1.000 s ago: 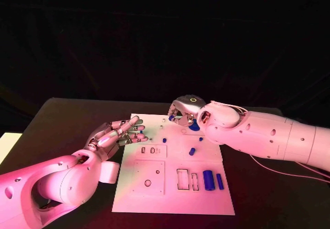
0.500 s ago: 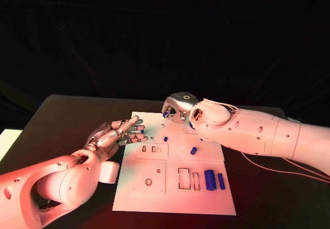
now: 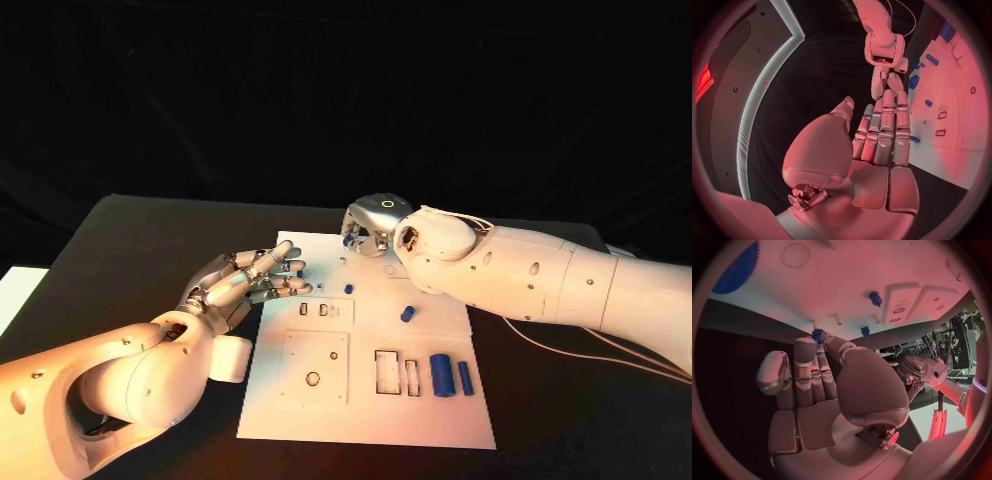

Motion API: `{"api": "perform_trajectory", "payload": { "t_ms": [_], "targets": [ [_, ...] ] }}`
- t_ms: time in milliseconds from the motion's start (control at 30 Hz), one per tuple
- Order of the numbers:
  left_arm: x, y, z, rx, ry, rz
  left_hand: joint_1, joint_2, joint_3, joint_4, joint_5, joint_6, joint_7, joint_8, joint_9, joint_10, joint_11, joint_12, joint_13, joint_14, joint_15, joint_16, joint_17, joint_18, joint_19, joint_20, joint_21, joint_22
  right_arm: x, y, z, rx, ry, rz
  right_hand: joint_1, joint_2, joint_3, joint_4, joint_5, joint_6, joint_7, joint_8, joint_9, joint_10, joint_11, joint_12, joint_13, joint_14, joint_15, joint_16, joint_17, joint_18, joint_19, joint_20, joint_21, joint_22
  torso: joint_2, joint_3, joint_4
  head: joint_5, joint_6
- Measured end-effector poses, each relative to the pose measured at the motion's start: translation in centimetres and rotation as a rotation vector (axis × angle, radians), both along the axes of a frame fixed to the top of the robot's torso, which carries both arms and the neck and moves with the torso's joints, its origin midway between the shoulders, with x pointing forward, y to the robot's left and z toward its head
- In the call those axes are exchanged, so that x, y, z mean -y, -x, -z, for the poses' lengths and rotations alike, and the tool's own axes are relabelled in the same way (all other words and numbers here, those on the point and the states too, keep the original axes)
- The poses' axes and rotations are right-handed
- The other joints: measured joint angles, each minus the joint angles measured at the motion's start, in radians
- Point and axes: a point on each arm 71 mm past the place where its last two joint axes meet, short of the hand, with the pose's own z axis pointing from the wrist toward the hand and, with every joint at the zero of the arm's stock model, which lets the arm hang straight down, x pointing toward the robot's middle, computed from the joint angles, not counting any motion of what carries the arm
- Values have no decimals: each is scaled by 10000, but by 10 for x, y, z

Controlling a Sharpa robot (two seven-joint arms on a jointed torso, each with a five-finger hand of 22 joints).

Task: Assemble the parts on the task board

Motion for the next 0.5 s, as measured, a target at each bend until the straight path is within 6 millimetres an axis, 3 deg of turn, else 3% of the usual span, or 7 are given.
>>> {"api": "perform_trajectory", "payload": {
  "t_ms": [500],
  "targets": [
    [0,0,0,4,15,18,0,0,-42,-42,0,0,0,0,0,0,0,0,0,0,0,0,16,0,0,0,0,1,0,-3,2,-111,214,196,-78,-78,-72,73,0,-8,8,-1,23,0,-1,0,0,0,0,39,10,1,0,0,0,3,21,-7,0,-23,10]
  ]
}}
